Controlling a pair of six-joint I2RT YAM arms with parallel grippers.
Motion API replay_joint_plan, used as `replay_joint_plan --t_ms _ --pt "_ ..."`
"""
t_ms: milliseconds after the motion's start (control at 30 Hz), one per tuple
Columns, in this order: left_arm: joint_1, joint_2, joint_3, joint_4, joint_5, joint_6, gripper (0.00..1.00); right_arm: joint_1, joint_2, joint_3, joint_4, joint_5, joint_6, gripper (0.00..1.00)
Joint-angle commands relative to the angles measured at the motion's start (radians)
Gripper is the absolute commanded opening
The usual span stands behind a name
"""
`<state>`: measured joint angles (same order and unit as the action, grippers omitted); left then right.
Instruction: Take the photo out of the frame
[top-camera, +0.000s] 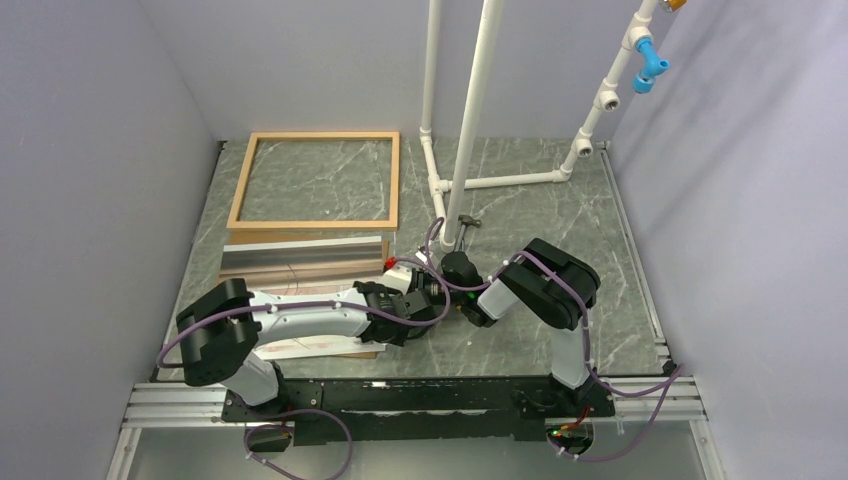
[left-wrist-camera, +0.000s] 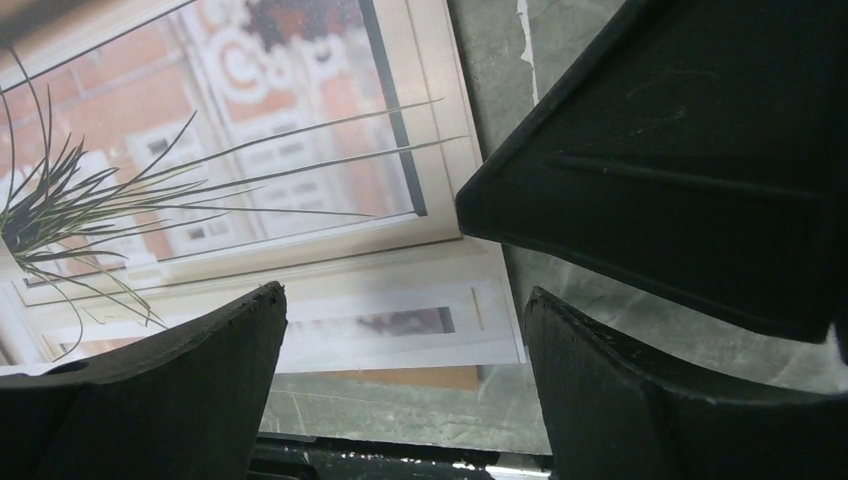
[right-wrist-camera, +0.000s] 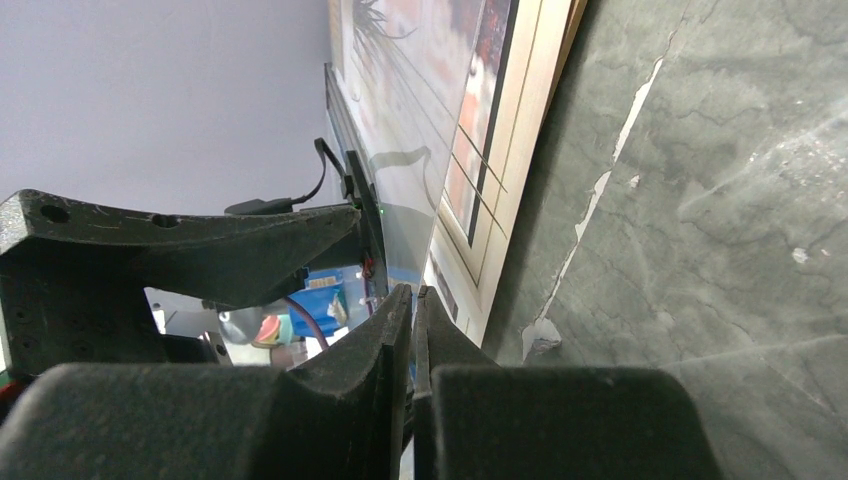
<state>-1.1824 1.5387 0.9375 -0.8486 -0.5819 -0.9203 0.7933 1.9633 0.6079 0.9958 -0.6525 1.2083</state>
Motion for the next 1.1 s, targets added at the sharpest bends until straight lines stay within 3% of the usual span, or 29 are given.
replay_joint_plan --t_ms 0,267,467,633,833,1067 --pt "-0.006 0.003 0.028 -0.027 -0.041 -0.022 0.89 0.001 -0.044 -0.007 0.048 0.000 0.002 0.08" --pt "-0.016 -0.011 0.038 -0.042 -0.058 -0.023 0.65 0.002 -0.048 -0.004 0.030 0.002 -0.011 0.11" --pt "-0.019 -0.023 0.026 -0.035 -0.057 -0.025 0.51 -0.003 -0.065 -0.019 0.010 0.014 -0.027 0.31" --pt "-0.020 -0.026 0.027 -0.030 -0.058 -0.020 0.42 -0.022 -0.102 -0.050 -0.069 0.055 -0.055 0.42" --pt "-0.020 -0.029 0.024 -0.030 -0.061 -0.021 0.38 -0.026 -0.119 -0.072 -0.127 0.075 -0.089 0.44" --pt "-0.021 -0.040 0.021 -0.032 -0.065 -0.026 0.37 0.016 -0.092 -0.045 -0.157 0.099 -0.092 0.37"
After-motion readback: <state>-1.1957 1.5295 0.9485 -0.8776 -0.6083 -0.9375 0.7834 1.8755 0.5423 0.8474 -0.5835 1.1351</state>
